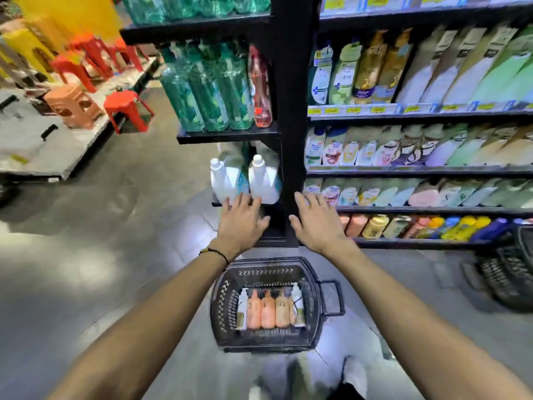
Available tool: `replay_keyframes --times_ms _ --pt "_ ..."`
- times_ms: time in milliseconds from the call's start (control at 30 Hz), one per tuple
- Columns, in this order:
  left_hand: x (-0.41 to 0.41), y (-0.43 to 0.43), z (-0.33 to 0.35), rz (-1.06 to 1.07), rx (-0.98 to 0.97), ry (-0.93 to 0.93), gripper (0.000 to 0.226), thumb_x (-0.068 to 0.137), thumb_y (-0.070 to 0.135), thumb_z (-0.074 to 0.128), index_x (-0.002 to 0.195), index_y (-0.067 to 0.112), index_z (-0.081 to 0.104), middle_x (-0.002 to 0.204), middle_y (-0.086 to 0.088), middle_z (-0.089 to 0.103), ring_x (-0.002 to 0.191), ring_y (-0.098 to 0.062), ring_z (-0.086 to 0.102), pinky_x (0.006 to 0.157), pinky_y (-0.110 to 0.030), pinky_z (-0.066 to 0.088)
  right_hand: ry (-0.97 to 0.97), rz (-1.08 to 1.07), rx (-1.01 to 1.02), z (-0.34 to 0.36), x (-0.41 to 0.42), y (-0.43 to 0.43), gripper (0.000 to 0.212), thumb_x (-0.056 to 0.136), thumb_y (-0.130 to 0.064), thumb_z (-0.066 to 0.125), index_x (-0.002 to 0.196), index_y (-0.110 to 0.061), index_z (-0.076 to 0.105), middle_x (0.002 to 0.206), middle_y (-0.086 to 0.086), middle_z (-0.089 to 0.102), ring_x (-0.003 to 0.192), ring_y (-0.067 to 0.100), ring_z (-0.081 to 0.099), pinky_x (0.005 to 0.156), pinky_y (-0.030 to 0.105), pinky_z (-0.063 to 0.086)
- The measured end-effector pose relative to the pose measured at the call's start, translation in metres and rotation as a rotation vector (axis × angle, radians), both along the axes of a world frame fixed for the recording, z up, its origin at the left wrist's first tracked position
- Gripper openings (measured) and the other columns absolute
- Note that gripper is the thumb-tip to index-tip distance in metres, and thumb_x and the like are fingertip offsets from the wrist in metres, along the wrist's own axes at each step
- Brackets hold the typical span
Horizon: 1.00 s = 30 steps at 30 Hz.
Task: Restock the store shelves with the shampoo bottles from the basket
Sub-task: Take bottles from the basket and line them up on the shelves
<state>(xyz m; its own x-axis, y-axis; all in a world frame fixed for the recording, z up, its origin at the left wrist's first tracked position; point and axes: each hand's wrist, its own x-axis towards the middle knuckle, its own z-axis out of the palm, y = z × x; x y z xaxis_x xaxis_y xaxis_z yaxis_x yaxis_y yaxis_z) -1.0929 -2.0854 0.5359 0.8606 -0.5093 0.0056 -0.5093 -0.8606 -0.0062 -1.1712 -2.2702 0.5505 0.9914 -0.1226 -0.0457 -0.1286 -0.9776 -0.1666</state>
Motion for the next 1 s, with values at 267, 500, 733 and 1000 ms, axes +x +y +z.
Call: replay_keyframes --times_ms 267,500,733,1000 --pt "0.024 0.035 -0.062 0.026 0.029 0.113 0.051 0.098 0.051 0.044 0.135 0.016 0.048 0.136 -0.009 0.054 0.128 -0.031 0.047 0.105 -0.048 0.036 0.213 -0.032 0.047 -0.075 0.007 0.016 0.056 0.101 -0.041 0.044 0.153 -0.022 0.033 0.150 0.009 0.041 0.134 0.033 0.039 0.100 0.047 0.043" --pt "0.024 0.059 -0.160 0.138 0.080 0.382 0.057 0.102 0.047 0.041 0.148 0.016 0.038 0.148 -0.009 0.046 0.137 -0.029 0.040 0.111 -0.045 0.034 0.397 -0.041 0.137 -0.177 0.022 0.011 0.049 0.103 -0.035 0.041 0.149 -0.019 0.037 0.149 0.007 0.043 0.136 0.030 0.038 0.105 0.045 0.044" --pt "0.022 0.085 -0.288 0.323 0.031 0.700 0.056 0.104 0.044 0.044 0.148 0.012 0.036 0.151 -0.018 0.042 0.137 -0.038 0.043 0.106 -0.047 0.041 0.567 -0.091 0.197 -0.297 0.014 0.012 0.063 0.103 -0.035 0.041 0.161 -0.024 0.019 0.158 0.011 0.037 0.142 0.036 0.037 0.109 0.046 0.041" --pt "0.033 0.112 -0.494 0.680 -0.163 0.935 0.043 0.100 0.028 0.056 0.134 0.002 0.049 0.133 -0.025 0.059 0.121 -0.042 0.055 0.101 -0.047 0.046 0.664 -0.318 0.327 -0.480 0.007 0.041 0.058 0.102 -0.029 0.048 0.156 -0.015 0.030 0.152 0.012 0.041 0.141 0.033 0.039 0.114 0.046 0.040"
